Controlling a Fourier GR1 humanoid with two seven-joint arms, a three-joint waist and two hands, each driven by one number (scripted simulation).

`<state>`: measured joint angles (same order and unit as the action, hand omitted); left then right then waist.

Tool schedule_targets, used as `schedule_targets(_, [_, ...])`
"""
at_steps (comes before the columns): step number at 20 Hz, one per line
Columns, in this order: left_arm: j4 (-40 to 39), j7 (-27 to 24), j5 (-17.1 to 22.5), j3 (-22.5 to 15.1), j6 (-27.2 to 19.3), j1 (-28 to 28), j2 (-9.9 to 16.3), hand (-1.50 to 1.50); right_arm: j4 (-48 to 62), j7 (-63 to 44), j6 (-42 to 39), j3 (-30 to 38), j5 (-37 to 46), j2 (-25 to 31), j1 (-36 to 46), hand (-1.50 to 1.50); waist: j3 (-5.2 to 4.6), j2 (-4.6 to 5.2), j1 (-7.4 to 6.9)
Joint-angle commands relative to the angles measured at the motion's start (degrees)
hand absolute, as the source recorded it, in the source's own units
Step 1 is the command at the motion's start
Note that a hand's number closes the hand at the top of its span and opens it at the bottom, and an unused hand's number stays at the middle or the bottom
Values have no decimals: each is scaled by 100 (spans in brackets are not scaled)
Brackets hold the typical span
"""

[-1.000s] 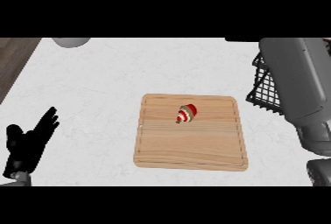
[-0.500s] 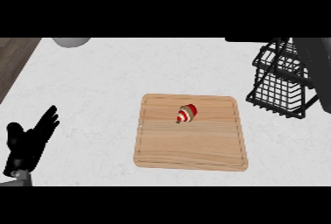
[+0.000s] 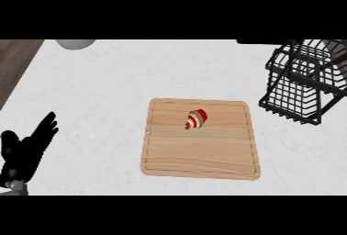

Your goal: Pick the can from the cutting board and place it in the tiered basket

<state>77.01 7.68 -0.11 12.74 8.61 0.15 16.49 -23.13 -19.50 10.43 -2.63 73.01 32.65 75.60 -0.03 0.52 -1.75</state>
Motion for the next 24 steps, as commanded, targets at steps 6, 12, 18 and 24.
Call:
schedule_targets(6, [275, 164, 3, -137, 44, 107, -143, 0, 941, 62, -648, 263, -15, 127, 442, 150, 5, 27, -90])
schedule_targets(12, [144, 118, -26, -56, -8, -74, -75, 0, 1467, -496, -1543, 531, -255, 290, 139, -150, 3, 30, -18])
schedule_targets(18, [238, 90, -75, -94, -71, 169, -209, 0, 1138, -772, -926, 1012, -703, 343, -95, -150, 7, 1, 15])
schedule_targets(24, [160, -8, 2, 23, 56, 236, -109, 0, 549, -664, -116, 1269, -930, 401, 84, -150, 5, -16, 42])
